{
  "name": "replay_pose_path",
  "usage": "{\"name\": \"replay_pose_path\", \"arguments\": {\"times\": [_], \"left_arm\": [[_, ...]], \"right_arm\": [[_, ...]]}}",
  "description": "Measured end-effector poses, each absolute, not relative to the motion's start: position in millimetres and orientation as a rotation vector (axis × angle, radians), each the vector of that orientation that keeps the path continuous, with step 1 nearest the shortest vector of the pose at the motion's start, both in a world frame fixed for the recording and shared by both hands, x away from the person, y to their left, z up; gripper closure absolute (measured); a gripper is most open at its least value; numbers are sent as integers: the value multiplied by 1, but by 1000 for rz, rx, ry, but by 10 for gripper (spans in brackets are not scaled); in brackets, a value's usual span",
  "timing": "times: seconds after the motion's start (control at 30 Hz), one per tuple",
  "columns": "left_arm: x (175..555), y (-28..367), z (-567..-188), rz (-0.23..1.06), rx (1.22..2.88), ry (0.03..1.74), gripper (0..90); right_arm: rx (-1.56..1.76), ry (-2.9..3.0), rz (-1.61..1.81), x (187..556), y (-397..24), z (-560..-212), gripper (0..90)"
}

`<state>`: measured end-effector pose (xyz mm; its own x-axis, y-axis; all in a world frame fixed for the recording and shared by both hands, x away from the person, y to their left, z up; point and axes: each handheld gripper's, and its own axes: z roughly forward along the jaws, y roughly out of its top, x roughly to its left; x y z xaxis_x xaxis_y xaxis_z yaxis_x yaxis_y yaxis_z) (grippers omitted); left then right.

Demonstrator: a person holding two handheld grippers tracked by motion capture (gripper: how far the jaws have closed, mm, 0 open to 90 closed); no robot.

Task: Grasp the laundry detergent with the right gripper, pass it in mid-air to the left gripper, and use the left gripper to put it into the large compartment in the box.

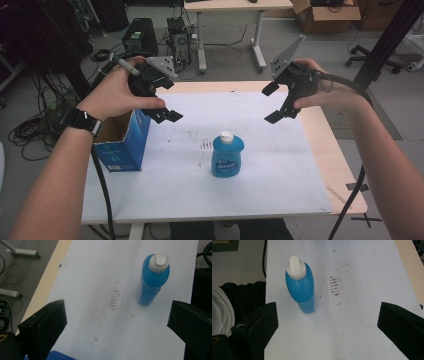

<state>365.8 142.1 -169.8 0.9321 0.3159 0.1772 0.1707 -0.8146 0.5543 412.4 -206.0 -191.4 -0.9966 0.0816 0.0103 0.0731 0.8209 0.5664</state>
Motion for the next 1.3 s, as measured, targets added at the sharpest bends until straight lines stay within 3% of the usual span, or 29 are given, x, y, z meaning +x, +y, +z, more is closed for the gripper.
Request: {"name": "replay_pose_path", "arguments": {"times": [0.67,0.93,1.3], "left_arm": [[365,140,-172,355,2517,371,25],[363,141,-177,340,2507,383,25],[358,144,-179,336,2486,382,25]], "right_arm": [[127,2892,1161,407,-230,-193,20],[143,2868,1291,405,-241,-209,16],[160,2811,1516,401,-242,-258,11]]}}
